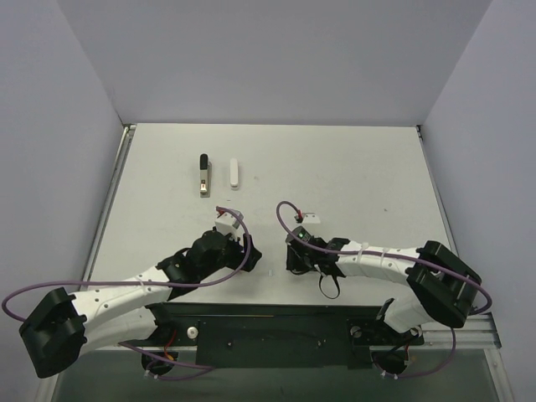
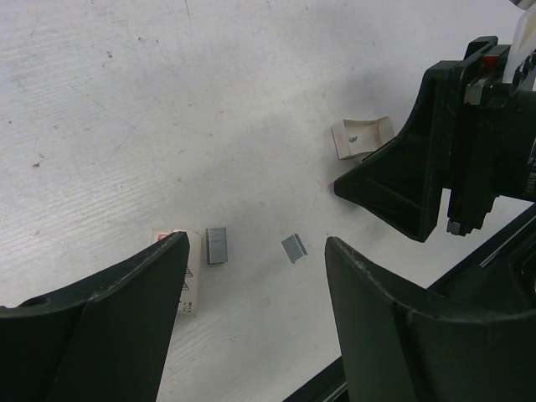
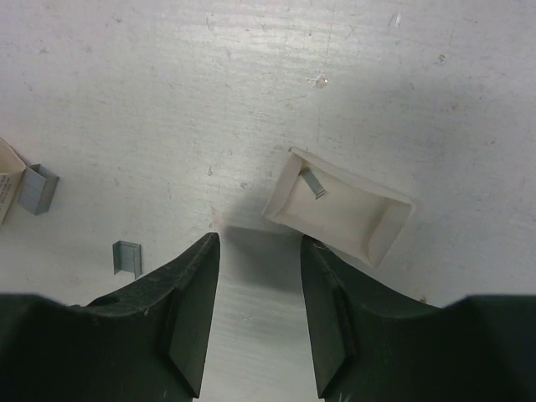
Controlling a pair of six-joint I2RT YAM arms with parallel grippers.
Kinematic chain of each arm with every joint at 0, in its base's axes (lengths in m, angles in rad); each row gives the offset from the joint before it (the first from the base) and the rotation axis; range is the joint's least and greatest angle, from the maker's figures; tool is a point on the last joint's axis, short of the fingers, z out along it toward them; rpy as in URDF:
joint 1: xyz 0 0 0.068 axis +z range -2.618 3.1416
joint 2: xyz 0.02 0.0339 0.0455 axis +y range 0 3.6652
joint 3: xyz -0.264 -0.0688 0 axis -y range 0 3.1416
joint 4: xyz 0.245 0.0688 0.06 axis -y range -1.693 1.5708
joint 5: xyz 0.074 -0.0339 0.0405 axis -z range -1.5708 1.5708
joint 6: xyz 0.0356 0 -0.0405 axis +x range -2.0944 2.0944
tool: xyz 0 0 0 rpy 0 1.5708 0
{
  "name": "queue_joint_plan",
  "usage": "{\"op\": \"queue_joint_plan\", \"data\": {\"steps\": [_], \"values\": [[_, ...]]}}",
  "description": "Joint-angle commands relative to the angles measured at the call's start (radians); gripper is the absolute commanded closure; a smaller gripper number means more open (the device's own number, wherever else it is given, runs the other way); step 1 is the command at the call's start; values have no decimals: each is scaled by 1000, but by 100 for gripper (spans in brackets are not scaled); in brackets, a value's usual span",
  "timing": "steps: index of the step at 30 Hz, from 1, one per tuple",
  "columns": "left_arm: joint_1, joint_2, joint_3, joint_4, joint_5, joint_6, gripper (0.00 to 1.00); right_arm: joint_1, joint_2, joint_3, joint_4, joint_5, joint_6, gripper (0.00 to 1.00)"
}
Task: Unload the staples from the stapler
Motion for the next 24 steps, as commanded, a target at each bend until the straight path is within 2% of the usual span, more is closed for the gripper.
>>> {"op": "queue_joint_plan", "data": {"steps": [1, 15, 24], "values": [[-7, -30, 9, -8, -16, -1, 23, 9, 39, 7, -58, 13, 20, 60], [-7, -110, 10, -62, -13, -8, 23, 70, -55, 53, -137, 9, -23, 59], [-7, -180, -13, -83, -28, -21, 23, 180, -4, 111, -121, 79, 48, 54]]}}
